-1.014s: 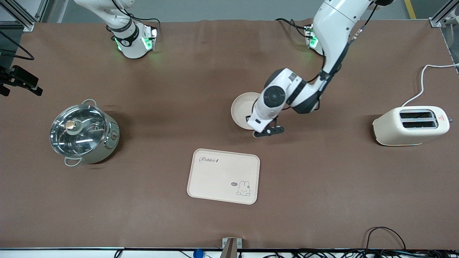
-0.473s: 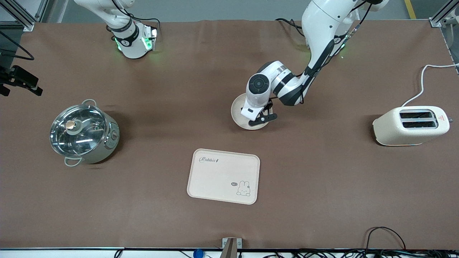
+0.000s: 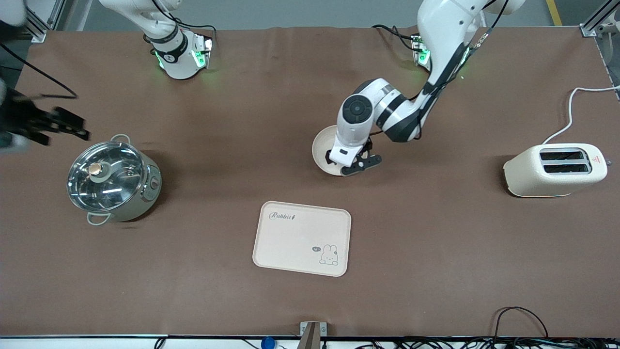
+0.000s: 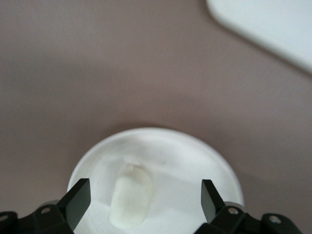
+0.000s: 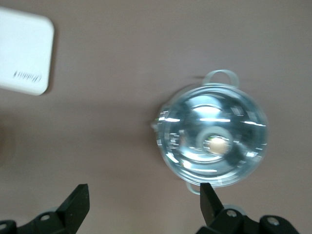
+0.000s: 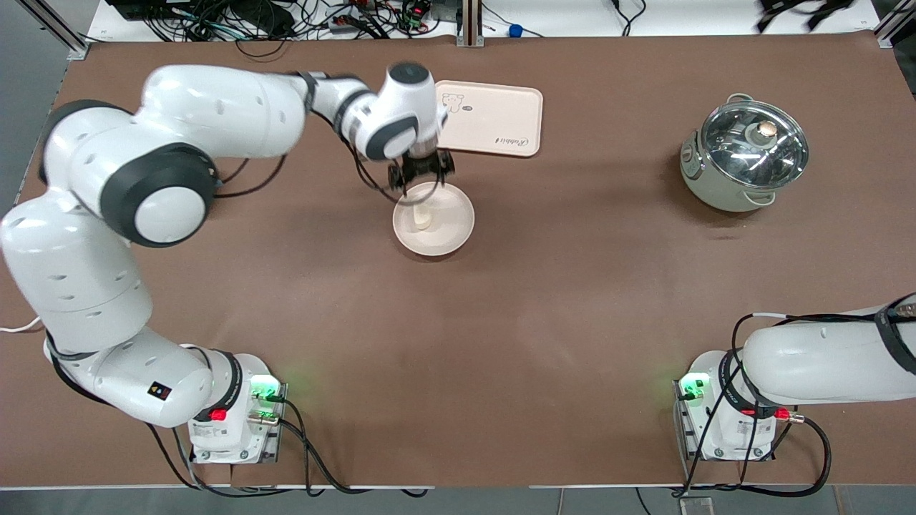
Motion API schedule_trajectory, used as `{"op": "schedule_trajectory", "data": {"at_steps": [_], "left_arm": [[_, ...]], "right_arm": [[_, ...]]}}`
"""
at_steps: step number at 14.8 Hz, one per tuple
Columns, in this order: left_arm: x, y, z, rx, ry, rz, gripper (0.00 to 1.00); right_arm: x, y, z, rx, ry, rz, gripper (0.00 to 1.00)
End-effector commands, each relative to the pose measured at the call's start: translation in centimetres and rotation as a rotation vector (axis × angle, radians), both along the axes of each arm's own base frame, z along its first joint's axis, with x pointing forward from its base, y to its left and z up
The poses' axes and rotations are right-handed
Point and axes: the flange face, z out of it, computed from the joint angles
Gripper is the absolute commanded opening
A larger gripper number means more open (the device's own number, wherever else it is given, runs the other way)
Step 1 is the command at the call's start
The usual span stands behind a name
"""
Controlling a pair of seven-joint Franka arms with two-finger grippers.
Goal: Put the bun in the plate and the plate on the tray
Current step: 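Release the bun and withdraw the left gripper while the right gripper reaches the plate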
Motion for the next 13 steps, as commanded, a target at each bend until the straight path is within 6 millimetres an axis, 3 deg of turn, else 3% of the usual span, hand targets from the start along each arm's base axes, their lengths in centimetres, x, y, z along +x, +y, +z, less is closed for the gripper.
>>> {"op": "schedule_trajectory", "data": {"at_steps": [1, 3, 6, 8, 10, 13], "left_arm": [[4.0, 2.7, 6.9, -0.025, -0.106, 0.048, 1.00], [8.6, 6.7, 11.4, -0.047, -0.172, 0.049, 1.00], [12.3, 11.8, 18.4, -0.038, -0.248, -0.023, 1.00], [12.9, 14.6, 21.4, 0.008, -0.231, -0.097, 1.00], [13.6, 18.2, 24.4, 0.047, -0.193, -0.135, 1.00], [11.6, 21.4, 30.5, 0.096, -0.159, -0.227, 1.00]], "right_arm": [[2.0, 5.1, -6.7, 0.133, 0.107, 0.045, 1.00], [3.2, 7.6, -12.0, 0.215, 0.152, -0.020, 1.00], [3.2, 16.4, -19.8, 0.227, 0.185, -0.151, 1.00], [1.3, 23.0, -24.6, 0.275, 0.163, -0.191, 1.00], [-1.3, 28.5, -28.2, 0.309, 0.125, -0.250, 1.00], [-6.2, 36.3, -32.3, 0.318, 0.093, -0.307, 1.00]]}}
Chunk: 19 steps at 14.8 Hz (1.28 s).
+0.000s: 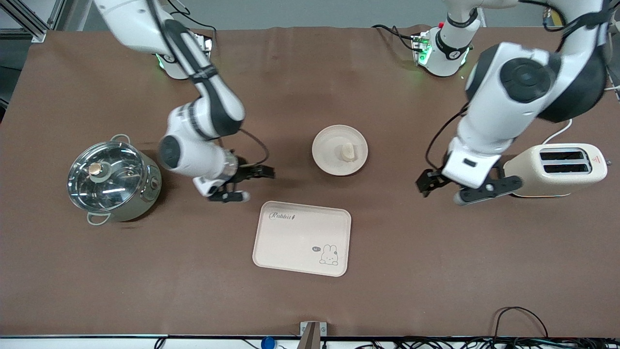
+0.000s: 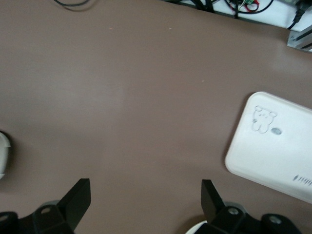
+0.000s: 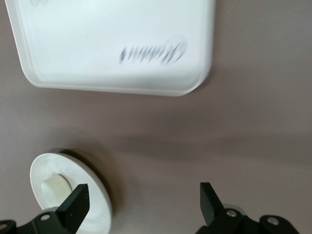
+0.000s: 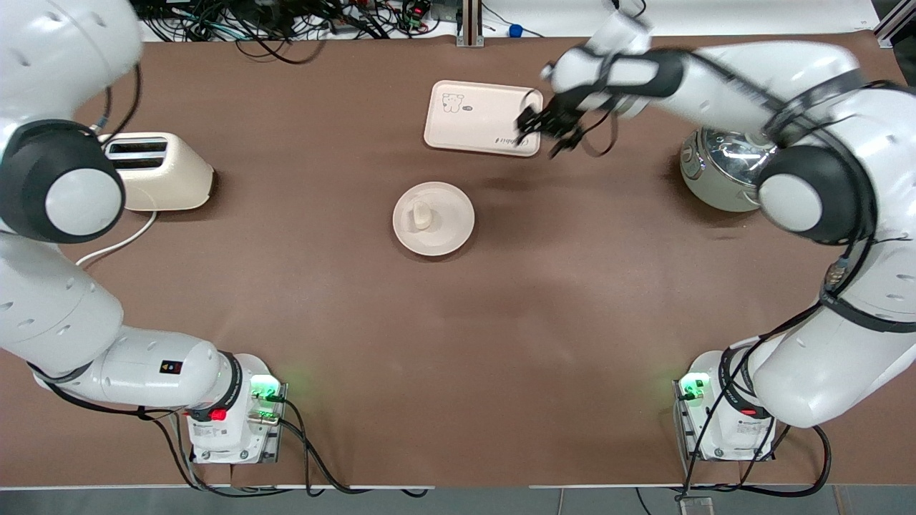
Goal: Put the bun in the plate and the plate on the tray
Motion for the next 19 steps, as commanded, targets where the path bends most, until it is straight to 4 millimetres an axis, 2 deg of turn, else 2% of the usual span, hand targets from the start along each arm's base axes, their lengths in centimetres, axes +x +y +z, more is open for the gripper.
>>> {"op": "schedule_trajectory", "data": {"at_steps": [1, 2, 3, 6, 7, 9, 11, 12, 14, 15, 16, 19], "left_arm": [[-2.2, 2.9, 5.9, 0.049, 0.010, -0.061, 1.00], [-2.5, 4.8, 7.8, 0.033, 0.001, -0.065, 1.00], [-2.7, 6.3, 8.7, -0.013, 0.000, -0.064, 1.00], [-2.7, 11.0, 10.1, -0.060, 0.009, -0.033, 1.00], [-3.0, 11.5, 10.1, -0.056, 0.030, -0.027, 1.00], [-3.7, 12.4, 10.4, -0.038, 0.053, -0.006, 1.00], [-3.6, 14.0, 10.5, -0.029, 0.050, 0.007, 1.00], [-3.6, 13.9, 10.6, -0.038, 0.050, 0.007, 1.00], [-3.9, 13.6, 11.0, -0.038, 0.049, -0.022, 1.00], [-4.0, 13.3, 10.8, -0.029, 0.059, -0.101, 1.00], [-4.4, 13.2, 10.5, -0.015, 0.085, -0.193, 1.00], [-4.8, 13.1, 10.4, -0.014, 0.119, -0.212, 1.00]], "right_arm": [[-3.9, 4.6, -2.6, -0.005, -0.006, -0.083, 1.00], [-5.4, 6.5, -3.8, -0.012, -0.009, -0.086, 1.00], [-6.7, 7.8, -5.6, -0.020, -0.009, -0.093, 1.00], [-9.5, 10.5, -8.0, -0.008, -0.029, -0.126, 0.99], [-9.9, 10.7, -8.4, -0.008, -0.023, -0.131, 0.92], [-10.4, 11.1, -8.6, -0.011, -0.015, -0.120, 0.73], [-10.6, 11.3, -8.6, -0.011, -0.011, -0.115, 0.50], [-11.1, 11.8, -8.6, -0.010, -0.012, -0.107, 0.40], [-11.5, 12.1, -8.6, -0.007, -0.010, -0.109, 0.26], [-11.5, 12.1, -8.6, -0.006, -0.010, -0.110, 0.19], [-11.6, 12.2, -8.6, -0.006, -0.010, -0.109, 0.14], [-11.2, 12.4, -8.0, 0.005, -0.021, -0.106, 0.03]]}}
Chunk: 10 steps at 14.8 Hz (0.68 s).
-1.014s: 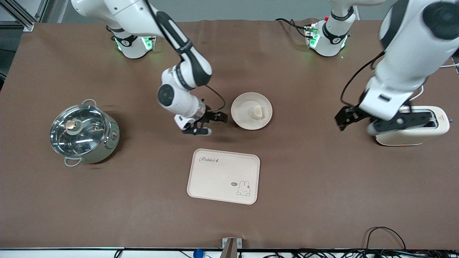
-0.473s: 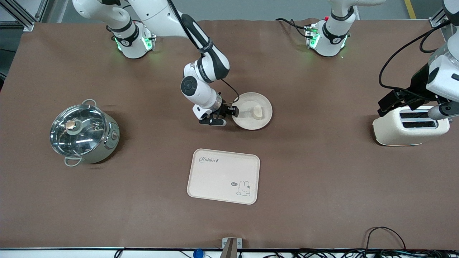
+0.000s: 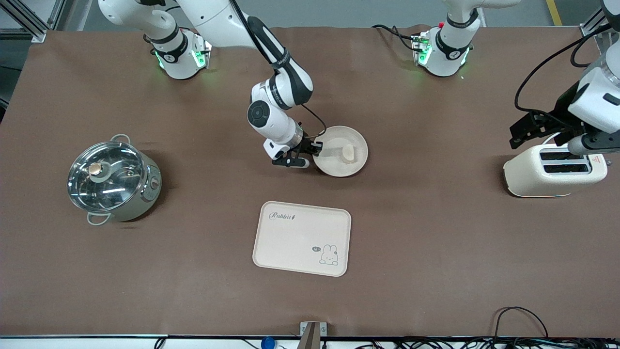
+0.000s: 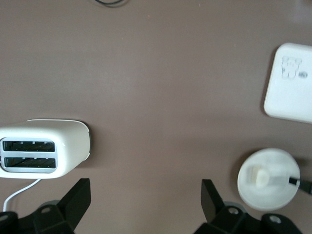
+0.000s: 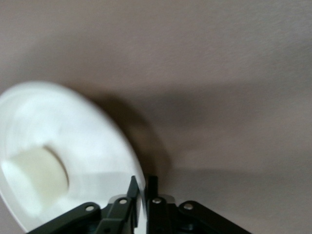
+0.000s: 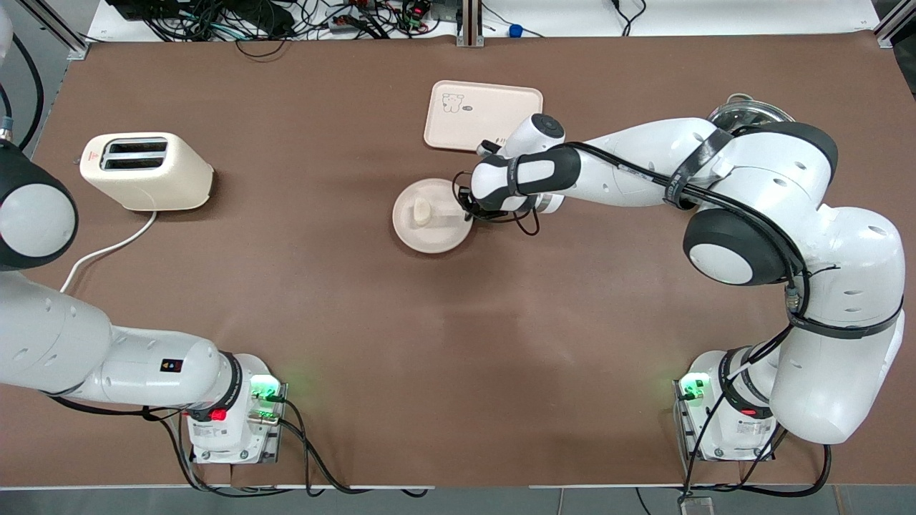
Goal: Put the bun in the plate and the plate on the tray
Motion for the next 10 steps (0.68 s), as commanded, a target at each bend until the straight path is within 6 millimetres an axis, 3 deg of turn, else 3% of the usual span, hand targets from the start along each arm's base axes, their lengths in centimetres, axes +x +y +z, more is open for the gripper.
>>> {"op": "schedule_trajectory", "data": {"at_steps": [1, 3, 5, 7, 10], "left_arm": [[-0.9, 0.0, 0.5, -0.002, 0.012, -0.023, 1.00], [-0.6, 0.2, 0.4, -0.002, 0.013, -0.016, 1.00], [-0.6, -0.2, 0.2, -0.002, 0.016, -0.020, 1.00], [-0.6, -0.2, 0.2, -0.002, 0.016, -0.022, 1.00], [-0.5, -0.1, 0.1, -0.001, 0.018, -0.031, 1.00]], "right_arm": [[1.1, -0.3, 1.2, 0.021, -0.015, -0.028, 0.02], [4.2, -1.3, 3.1, 0.036, -0.059, -0.056, 0.01], [8.8, -2.9, 5.3, 0.036, -0.138, -0.075, 0.01], [14.5, -5.1, 5.7, 0.015, -0.148, -0.079, 0.01], [20.4, -7.2, 3.6, 0.012, -0.160, -0.115, 0.01]]}}
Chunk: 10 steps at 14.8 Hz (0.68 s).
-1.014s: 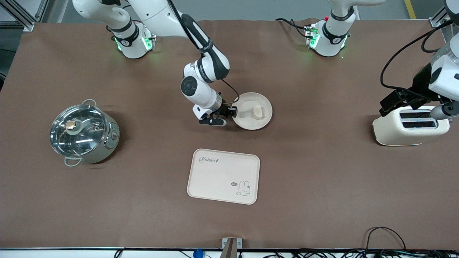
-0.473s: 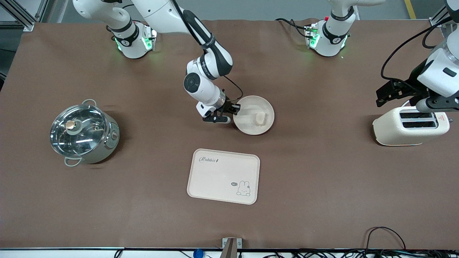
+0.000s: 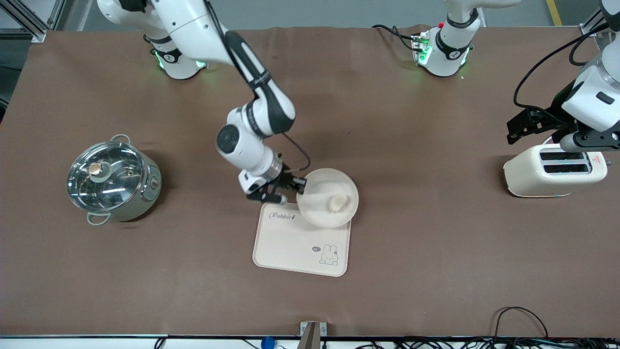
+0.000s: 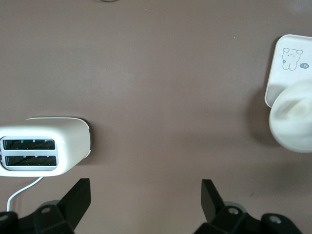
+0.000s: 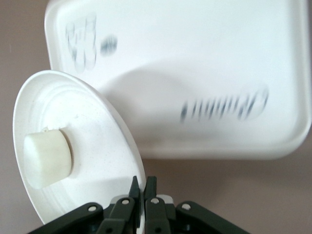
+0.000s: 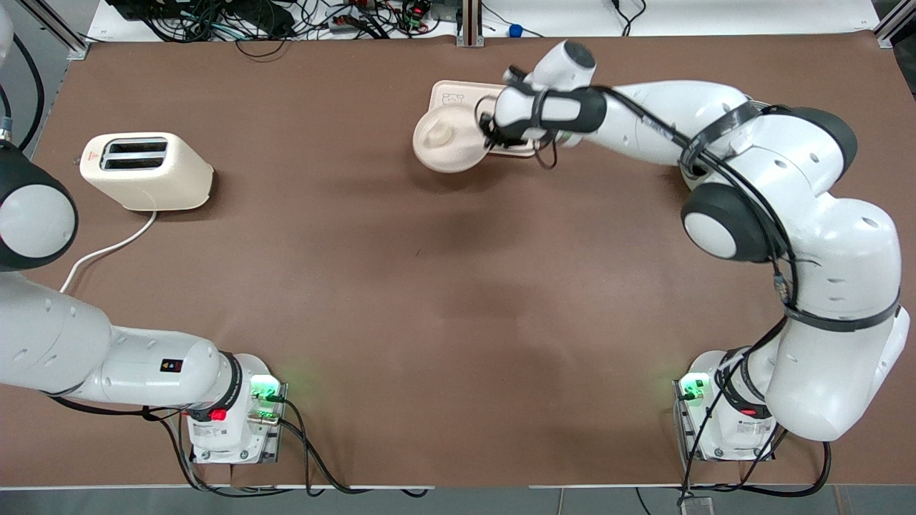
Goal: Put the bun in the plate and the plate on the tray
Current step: 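Carry the plate with the right gripper and lower it onto the tray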
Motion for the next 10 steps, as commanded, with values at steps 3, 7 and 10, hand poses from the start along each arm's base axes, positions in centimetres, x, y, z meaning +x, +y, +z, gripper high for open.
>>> {"op": "schedule_trajectory", "data": {"at_steps": [3, 7, 10], "left_arm": [[-0.3, 0.0, 0.1, -0.004, 0.009, -0.012, 1.00], [-0.1, 0.0, -0.2, -0.015, 0.017, -0.004, 1.00], [0.1, 0.4, -0.2, -0.009, 0.013, 0.007, 1.00]], "right_arm": [[8.3, -3.0, -3.9, 0.018, 0.049, -0.055, 0.01], [10.5, -5.0, -5.1, 0.006, 0.042, -0.082, 0.10], [12.0, -8.2, -4.2, -0.057, 0.040, -0.047, 0.87]]}}
